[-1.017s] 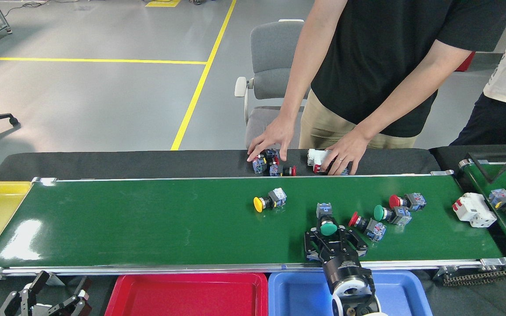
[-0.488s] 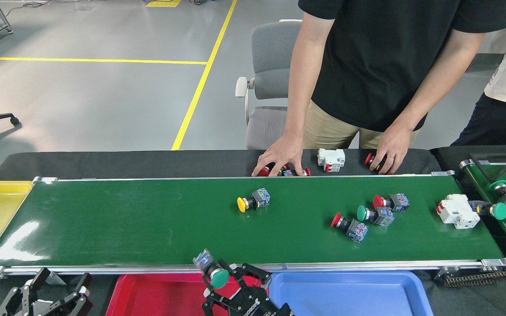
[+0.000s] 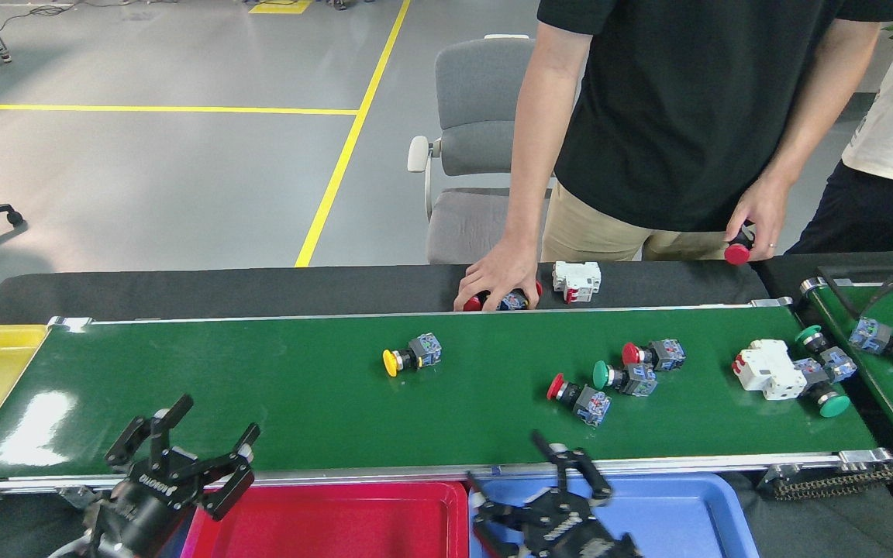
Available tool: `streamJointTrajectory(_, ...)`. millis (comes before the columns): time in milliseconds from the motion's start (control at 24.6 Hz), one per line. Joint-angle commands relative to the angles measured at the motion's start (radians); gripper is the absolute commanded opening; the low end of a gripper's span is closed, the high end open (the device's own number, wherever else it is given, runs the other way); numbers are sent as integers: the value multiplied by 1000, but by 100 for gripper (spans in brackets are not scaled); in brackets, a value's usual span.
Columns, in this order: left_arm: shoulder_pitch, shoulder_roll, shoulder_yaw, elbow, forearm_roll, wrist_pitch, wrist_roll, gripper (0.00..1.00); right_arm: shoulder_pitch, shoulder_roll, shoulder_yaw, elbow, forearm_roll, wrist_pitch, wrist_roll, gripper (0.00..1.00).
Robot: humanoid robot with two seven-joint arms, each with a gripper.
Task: Pick switch part from conveyor to tray
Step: 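Reach both grippers to button parts on the belt and grasp them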
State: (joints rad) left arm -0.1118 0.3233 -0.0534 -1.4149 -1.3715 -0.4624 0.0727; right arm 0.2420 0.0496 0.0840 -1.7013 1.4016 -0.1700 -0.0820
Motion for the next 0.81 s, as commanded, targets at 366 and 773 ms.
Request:
streamJointTrajectory(366, -238, -44, -149, 275, -5, -76, -5, 100, -138, -77, 8, 100, 0, 63, 28, 100)
streamJointTrajectory(773, -348, -107, -157, 448, -9, -39, -14, 100, -432, -68, 95, 391, -4, -180, 159, 100)
